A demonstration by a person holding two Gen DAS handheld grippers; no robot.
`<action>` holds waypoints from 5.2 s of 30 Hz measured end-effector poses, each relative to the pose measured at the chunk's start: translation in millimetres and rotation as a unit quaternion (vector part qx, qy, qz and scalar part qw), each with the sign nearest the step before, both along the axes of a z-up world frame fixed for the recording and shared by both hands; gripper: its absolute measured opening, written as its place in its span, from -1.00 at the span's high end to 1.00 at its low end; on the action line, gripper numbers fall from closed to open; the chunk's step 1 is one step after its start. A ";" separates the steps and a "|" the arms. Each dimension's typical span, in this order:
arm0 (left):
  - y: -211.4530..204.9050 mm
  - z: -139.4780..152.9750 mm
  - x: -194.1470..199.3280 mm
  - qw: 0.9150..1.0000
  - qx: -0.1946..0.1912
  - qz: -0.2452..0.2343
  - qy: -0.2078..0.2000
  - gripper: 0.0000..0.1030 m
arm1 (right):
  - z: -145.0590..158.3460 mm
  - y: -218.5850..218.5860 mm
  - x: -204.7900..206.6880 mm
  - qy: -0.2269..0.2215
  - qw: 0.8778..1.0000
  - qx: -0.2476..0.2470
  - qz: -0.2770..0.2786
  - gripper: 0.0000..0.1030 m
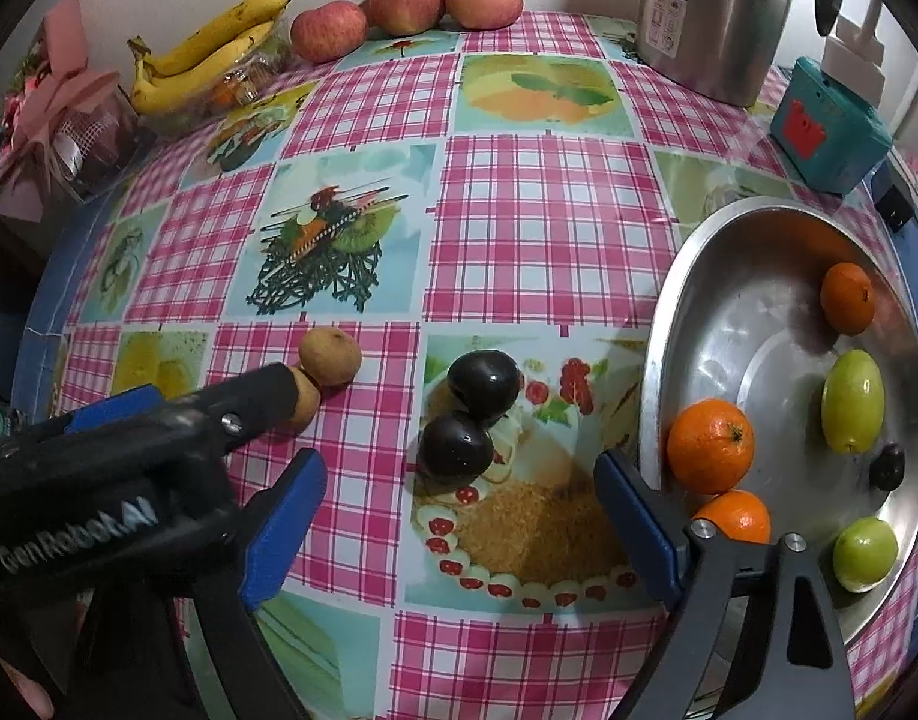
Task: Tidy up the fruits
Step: 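Grasp a dark plum with the right gripper while the left grasps a brown fruit, then lift the plum and brown fruit off the tablecloth with both grippers, then carry the held plum and brown fruit over the steel bowl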
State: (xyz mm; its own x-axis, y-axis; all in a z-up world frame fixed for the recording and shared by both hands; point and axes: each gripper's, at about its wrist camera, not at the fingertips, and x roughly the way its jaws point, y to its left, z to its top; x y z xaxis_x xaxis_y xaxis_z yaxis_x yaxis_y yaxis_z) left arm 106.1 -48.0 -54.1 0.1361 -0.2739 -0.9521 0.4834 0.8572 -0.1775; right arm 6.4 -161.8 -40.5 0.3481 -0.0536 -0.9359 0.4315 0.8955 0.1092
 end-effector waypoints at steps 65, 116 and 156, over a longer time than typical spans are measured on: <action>-19.4 5.0 -1.4 0.999 -0.011 -0.039 0.004 0.46 | -4.8 -6.2 -2.0 -0.015 0.999 0.046 0.006 0.49; -48.2 58.2 -37.3 0.997 -0.023 -0.017 -0.065 0.46 | 46.3 -75.5 -53.8 -0.048 0.997 0.027 -0.058 0.49; -151.6 55.6 -119.9 0.984 -0.030 -0.146 -0.099 0.46 | 56.9 -176.6 -128.5 -0.068 0.979 -0.027 -0.189 0.49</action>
